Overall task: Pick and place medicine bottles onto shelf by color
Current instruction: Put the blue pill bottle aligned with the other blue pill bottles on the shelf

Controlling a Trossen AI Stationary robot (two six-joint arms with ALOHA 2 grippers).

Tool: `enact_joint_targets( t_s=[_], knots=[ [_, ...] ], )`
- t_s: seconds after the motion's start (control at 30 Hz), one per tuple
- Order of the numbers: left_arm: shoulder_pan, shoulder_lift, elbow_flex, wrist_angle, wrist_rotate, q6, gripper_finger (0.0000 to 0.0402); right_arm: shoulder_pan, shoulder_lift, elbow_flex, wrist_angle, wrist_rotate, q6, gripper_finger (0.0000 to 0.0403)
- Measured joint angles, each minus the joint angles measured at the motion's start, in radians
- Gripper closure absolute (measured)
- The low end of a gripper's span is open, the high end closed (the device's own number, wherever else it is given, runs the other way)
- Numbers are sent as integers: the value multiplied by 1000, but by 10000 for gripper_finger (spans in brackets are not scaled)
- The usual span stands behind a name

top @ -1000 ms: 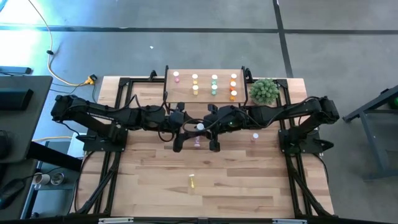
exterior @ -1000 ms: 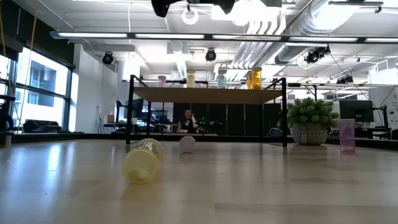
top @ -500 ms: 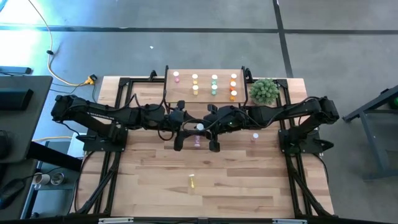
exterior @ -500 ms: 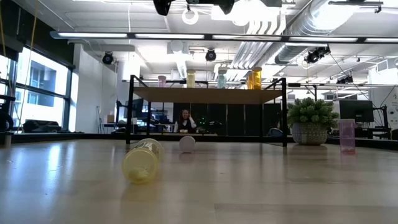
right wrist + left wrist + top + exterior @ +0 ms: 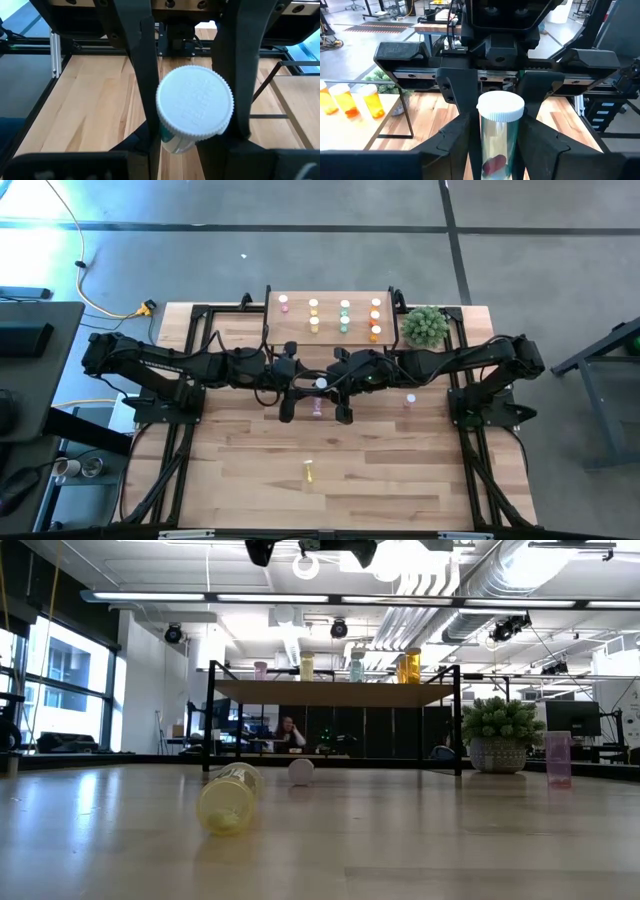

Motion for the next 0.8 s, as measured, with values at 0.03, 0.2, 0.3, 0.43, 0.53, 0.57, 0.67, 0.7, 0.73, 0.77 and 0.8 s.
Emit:
enact_joint_targets(
  t_s=[0.03, 0.2, 0.3, 0.43, 0.53, 0.57, 0.67, 0.7, 0.73, 0.77, 0.8],
  knots=[
    [0, 0, 0, -3, -6, 0, 257, 0, 0, 0, 0, 0, 0, 313],
    [0, -1, 0, -20, -37, -1, 268, -1, 0, -1, 0, 4, 0, 313],
    [0, -1, 0, -21, -36, 0, 283, -1, 0, -1, 0, 5, 0, 313],
    [-1, -1, 0, -23, -36, 10, 302, -1, 0, -1, 1, 5, 0, 313],
    [-1, -1, 0, -22, -36, 14, 310, -1, 0, -1, 1, 5, 0, 313],
    [-1, -1, 0, -22, -36, 15, 311, -1, 0, -1, 1, 5, 0, 313],
    [-1, -1, 0, -22, -36, 16, 310, -1, 0, -1, 2, 5, -1, 313],
    [-1, -1, 0, -21, -37, 16, 310, 0, 0, -1, 2, 7, -3, 313],
    [-1, -1, 0, -21, -38, 18, 310, 0, 0, -1, 2, 18, -4, 313],
    [0, -1, 0, -21, -38, 19, 310, 1, 0, -1, 2, 32, -3, 312],
    [0, -1, -1, -21, -38, 21, 310, 3, 0, -1, 0, 46, -3, 310]
  ],
)
